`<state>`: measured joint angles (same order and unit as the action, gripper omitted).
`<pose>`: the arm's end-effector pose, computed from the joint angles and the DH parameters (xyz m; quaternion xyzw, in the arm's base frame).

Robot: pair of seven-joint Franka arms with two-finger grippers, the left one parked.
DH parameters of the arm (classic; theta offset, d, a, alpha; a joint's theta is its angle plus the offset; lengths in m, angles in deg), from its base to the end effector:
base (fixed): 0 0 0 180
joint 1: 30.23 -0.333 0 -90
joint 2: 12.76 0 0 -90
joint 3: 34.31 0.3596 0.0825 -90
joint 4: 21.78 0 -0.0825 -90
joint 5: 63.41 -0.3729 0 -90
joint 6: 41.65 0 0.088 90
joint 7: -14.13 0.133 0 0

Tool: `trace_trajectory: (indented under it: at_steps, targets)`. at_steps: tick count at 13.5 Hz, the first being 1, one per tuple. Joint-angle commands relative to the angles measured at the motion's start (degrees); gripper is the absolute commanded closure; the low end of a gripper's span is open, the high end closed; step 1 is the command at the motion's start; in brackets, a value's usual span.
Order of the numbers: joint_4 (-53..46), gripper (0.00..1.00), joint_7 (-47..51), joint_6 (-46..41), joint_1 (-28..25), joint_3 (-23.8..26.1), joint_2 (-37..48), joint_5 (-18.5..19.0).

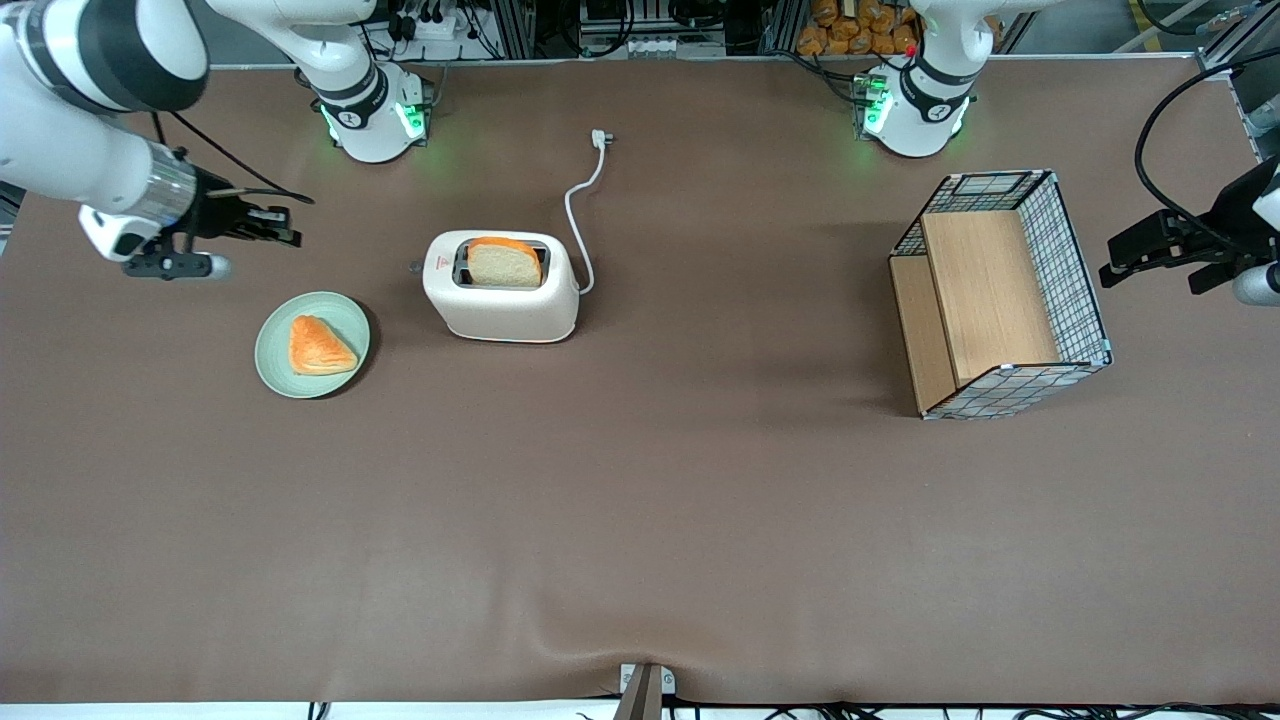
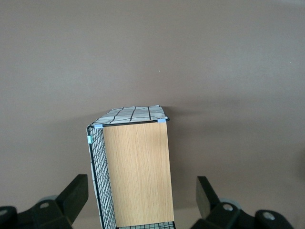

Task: Press toaster button with right arm
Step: 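Move the right gripper toward the white toaster's side lever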

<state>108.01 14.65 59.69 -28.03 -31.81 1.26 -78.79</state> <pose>0.4184 0.0331 0.4665 -0.9837 0.0458 0.1251 0.1208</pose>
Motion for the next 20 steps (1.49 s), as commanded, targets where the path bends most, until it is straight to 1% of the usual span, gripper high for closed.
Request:
trace_trajectory:
  at_steps: [1, 3, 5, 7, 10, 12, 14, 17, 20]
  targets:
    - [4.06, 1.00, 0.54, 1.67, -0.53, 0.05, 1.72, -3.86]
    - [7.38, 1.00, 0.36, 5.34, -1.32, 0.05, 1.18, -6.58]
    - [10.64, 1.00, 0.01, 9.91, -2.72, 0.14, 0.92, -8.43]
    - [13.28, 1.00, -0.34, 12.56, -3.52, 0.31, 0.39, -11.59]
    - [13.99, 1.00, -0.34, 14.23, -5.01, 0.31, -1.53, -13.96]
    - [14.17, 1.00, -0.60, 15.82, -5.19, 0.31, -2.94, -14.41]
    - [14.17, 1.00, -1.04, 17.83, -6.15, 0.31, -4.26, -16.52]
    - [14.95, 1.00, -1.22, 20.74, -7.74, 0.31, -5.85, -17.14]
    - [15.75, 1.00, -1.57, 21.36, -7.83, 0.31, -6.11, -17.58]
